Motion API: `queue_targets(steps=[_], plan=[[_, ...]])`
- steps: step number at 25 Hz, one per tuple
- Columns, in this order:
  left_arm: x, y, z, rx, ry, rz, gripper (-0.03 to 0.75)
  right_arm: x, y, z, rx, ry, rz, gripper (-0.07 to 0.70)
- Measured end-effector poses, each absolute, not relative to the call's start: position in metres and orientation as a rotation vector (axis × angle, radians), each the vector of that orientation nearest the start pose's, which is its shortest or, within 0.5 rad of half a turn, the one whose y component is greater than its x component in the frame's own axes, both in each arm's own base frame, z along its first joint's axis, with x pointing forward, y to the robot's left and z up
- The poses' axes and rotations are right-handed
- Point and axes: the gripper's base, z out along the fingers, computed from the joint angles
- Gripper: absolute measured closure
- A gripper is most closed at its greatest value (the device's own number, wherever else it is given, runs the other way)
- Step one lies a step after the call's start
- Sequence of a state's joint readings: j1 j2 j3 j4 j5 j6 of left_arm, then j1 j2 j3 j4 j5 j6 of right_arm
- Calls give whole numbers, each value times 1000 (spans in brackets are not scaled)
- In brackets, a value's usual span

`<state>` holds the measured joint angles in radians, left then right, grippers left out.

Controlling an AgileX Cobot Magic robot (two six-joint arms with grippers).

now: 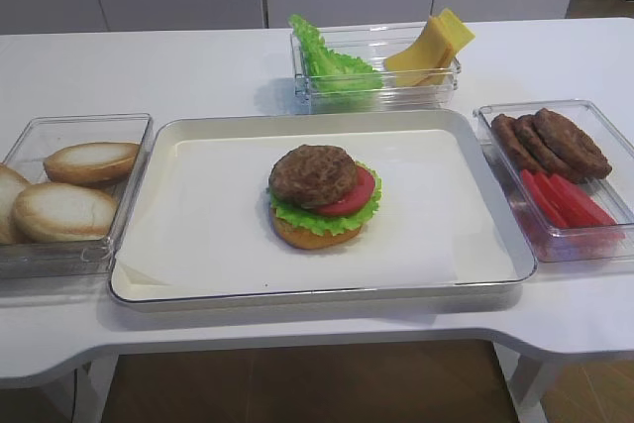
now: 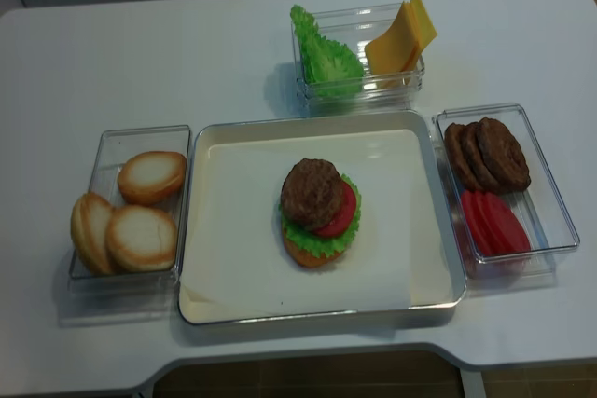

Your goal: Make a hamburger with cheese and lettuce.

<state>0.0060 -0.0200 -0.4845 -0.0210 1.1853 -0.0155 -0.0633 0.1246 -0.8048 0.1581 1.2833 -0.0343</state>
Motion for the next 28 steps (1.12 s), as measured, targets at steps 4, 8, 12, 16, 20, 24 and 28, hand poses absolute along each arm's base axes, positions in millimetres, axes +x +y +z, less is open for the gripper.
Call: queue_targets(steps=[4,8,12,16,20,24,28], plan=[[-12,-2,263,-21,2164,-31,188,-42,20,332,-63,2037,147,234],[-12,-2,263,-21,2164,-31,188,-46,22,319,-107,2023,147,234],[-12,-2,263,-21,2164,-31,188,-41,22,306,-112,2058,148,234],[-12,-2,263,-21,2164,-31,188,-31,21,288,-152,2126,130,234],[-12,-2,263,-21,2164,-31,188,-24,17,273,-171,2185,85,234],[-12,-2,263,-21,2164,-31,188,-21,14,267,-167,2207,40,234],[-12,-2,263,-21,2164,-31,188,-21,10,267,-162,2213,-20,234]])
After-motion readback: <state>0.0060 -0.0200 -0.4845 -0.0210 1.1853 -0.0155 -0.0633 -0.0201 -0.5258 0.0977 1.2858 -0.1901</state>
